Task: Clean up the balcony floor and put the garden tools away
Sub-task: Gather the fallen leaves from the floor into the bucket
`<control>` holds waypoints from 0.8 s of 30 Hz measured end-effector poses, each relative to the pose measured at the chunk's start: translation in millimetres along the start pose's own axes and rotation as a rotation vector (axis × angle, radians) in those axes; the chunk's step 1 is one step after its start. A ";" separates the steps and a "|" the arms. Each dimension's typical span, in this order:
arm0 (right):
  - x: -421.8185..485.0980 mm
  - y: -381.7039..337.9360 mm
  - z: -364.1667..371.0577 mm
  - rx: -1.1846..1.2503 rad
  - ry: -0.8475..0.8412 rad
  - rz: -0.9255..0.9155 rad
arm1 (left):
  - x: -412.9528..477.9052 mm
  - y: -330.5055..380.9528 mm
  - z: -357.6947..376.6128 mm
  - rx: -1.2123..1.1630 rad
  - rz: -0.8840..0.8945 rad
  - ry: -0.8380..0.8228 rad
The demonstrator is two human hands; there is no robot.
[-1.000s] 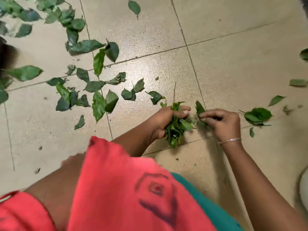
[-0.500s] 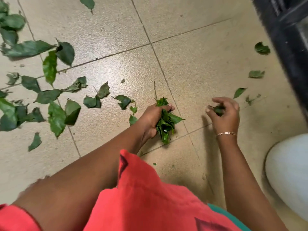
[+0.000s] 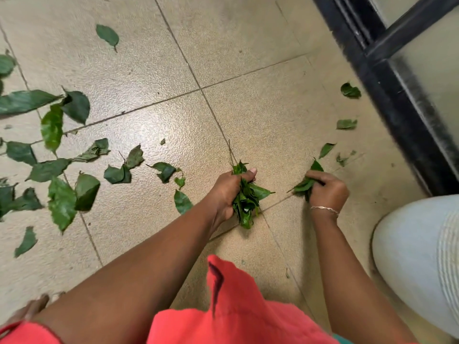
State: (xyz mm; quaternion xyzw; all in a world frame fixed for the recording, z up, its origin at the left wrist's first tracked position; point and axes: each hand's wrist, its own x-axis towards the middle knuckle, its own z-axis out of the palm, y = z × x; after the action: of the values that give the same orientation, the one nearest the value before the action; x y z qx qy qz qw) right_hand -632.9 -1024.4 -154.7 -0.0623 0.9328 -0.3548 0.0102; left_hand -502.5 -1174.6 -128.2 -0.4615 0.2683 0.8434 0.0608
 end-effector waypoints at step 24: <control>5.7 40.3 -17.9 -0.410 -0.584 -0.418 | 13.6 5.3 -12.3 0.181 0.083 0.065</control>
State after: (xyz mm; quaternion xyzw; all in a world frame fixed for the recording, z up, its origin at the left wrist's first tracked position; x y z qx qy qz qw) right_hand -644.1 -983.4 -167.9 -0.3490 0.9094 -0.1233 0.1896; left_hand -502.9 -1187.3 -142.5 -0.4698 0.3640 0.8021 0.0586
